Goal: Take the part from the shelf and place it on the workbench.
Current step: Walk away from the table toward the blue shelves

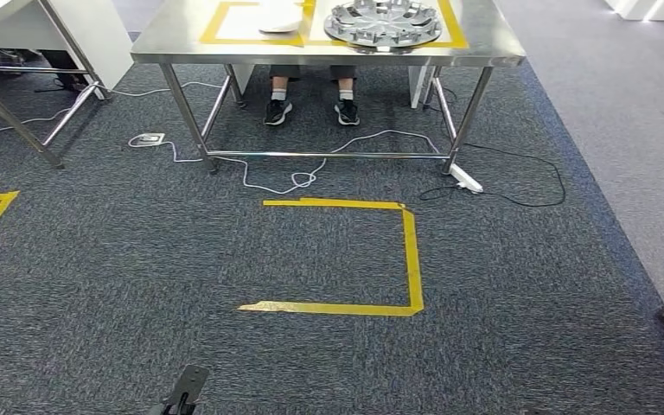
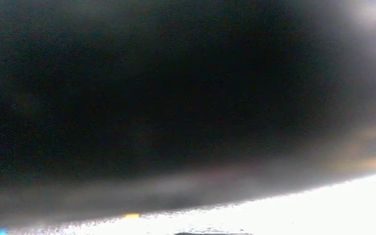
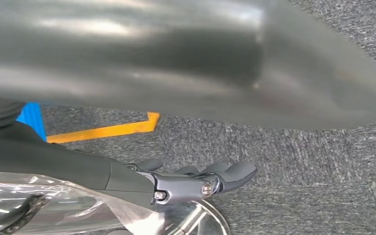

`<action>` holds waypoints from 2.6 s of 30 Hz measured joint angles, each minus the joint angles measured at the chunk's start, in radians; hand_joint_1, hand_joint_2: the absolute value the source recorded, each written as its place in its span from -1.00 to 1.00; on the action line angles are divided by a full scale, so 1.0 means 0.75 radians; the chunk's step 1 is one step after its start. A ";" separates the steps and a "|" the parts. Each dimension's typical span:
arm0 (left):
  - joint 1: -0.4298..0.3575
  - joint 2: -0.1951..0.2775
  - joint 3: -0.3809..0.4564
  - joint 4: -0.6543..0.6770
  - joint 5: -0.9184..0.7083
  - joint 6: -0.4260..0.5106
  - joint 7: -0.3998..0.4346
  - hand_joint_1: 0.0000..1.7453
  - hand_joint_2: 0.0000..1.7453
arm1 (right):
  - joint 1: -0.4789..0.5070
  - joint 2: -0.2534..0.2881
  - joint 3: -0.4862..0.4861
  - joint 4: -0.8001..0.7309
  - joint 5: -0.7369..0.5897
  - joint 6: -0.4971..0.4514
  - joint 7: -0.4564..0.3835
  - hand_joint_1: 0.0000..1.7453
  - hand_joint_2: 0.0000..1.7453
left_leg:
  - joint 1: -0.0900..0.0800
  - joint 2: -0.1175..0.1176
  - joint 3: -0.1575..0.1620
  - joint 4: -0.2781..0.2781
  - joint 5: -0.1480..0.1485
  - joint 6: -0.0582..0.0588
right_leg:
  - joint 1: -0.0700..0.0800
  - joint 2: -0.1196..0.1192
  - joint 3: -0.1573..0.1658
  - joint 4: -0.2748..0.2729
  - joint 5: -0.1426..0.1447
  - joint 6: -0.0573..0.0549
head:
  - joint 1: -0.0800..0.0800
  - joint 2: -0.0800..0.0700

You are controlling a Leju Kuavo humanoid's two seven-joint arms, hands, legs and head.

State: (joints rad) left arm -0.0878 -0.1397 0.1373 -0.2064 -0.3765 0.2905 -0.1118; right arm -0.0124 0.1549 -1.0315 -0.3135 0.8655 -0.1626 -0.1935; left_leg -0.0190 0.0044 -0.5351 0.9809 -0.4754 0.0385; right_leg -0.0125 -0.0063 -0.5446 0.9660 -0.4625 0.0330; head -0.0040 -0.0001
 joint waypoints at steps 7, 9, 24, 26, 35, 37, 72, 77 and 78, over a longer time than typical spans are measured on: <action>0.002 -0.002 -0.001 0.000 0.013 0.006 0.000 -1.00 -1.00 | -0.004 -0.006 0.003 0.012 -0.002 -0.007 -0.004 -1.00 -1.00 | 0.010 -0.025 -0.023 -0.014 0.029 0.023 | -0.002 0.004 -0.162 0.389 -0.223 0.014 | 0.012 0.000; 0.004 -0.003 -0.001 0.000 0.016 0.008 0.000 -1.00 -1.00 | -0.004 -0.009 0.005 0.016 -0.003 -0.011 -0.004 -1.00 -1.00 | 0.012 -0.046 -0.027 -0.013 0.034 0.016 | -0.004 0.009 -0.113 0.324 -0.174 0.014 | 0.012 0.000; 0.007 -0.004 -0.006 0.000 0.040 0.013 0.007 -1.00 -1.00 | -0.006 -0.016 0.014 0.034 -0.020 -0.021 -0.002 -1.00 -1.00 | 0.029 -0.013 -0.193 0.346 -0.100 -0.073 | -0.002 -0.060 0.062 0.006 -0.071 -0.047 | -0.011 0.000; 0.009 -0.003 -0.007 0.000 0.042 0.013 0.006 -1.00 -1.00 | -0.007 -0.016 0.014 0.035 -0.024 -0.021 -0.002 -1.00 -1.00 | 0.023 0.030 -0.092 0.165 -0.021 -0.061 | 0.003 -0.090 0.066 0.006 -0.074 -0.044 | -0.010 0.000; 0.007 -0.002 -0.009 0.000 0.056 0.013 0.001 -1.00 -1.00 | -0.017 -0.019 0.017 0.037 -0.034 -0.023 -0.006 -1.00 -1.00 | 0.015 0.004 -0.028 -0.007 0.019 0.005 | 0.005 -0.026 -0.024 0.210 -0.212 0.002 | 0.003 0.000; 0.006 -0.004 -0.009 0.000 0.057 0.012 0.001 -1.00 -1.00 | -0.012 -0.019 0.017 0.038 -0.035 -0.024 -0.005 -1.00 -1.00 | 0.013 -0.027 -0.031 -0.006 0.020 0.008 | 0.004 0.001 -0.105 0.376 -0.272 0.004 | 0.005 0.000; 0.011 -0.004 -0.014 0.000 0.096 -0.001 0.008 -1.00 -1.00 | -0.003 -0.029 0.059 0.041 -0.015 -0.057 0.011 -1.00 -1.00 | 0.010 -0.104 -0.039 0.018 0.011 0.002 | -0.001 0.055 -0.064 0.207 -0.115 -0.003 | 0.009 0.000; 0.015 -0.004 -0.026 0.000 0.095 -0.002 0.014 -1.00 -1.00 | -0.002 -0.031 0.069 0.041 -0.005 -0.060 0.020 -1.00 -1.00 | 0.018 -0.175 -0.061 0.024 0.020 -0.037 | -0.005 0.111 0.011 0.046 -0.064 -0.025 | 0.008 0.000; 0.018 -0.004 -0.028 0.000 0.095 -0.002 0.014 -1.00 -1.00 | -0.003 -0.031 0.072 0.041 -0.005 -0.060 0.019 -1.00 -1.00 | 0.018 -0.162 -0.067 0.034 0.013 -0.044 | -0.006 0.095 0.014 0.040 -0.060 -0.033 | 0.006 0.000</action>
State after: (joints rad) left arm -0.0739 -0.1426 0.1162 -0.2064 -0.3051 0.2891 -0.1011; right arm -0.0144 0.1313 -0.9778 -0.2831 0.8620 -0.2077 -0.1789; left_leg -0.0054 -0.1172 -0.5851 1.0062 -0.4659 0.0052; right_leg -0.0171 0.0648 -0.5339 0.9961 -0.5075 0.0082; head 0.0004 0.0000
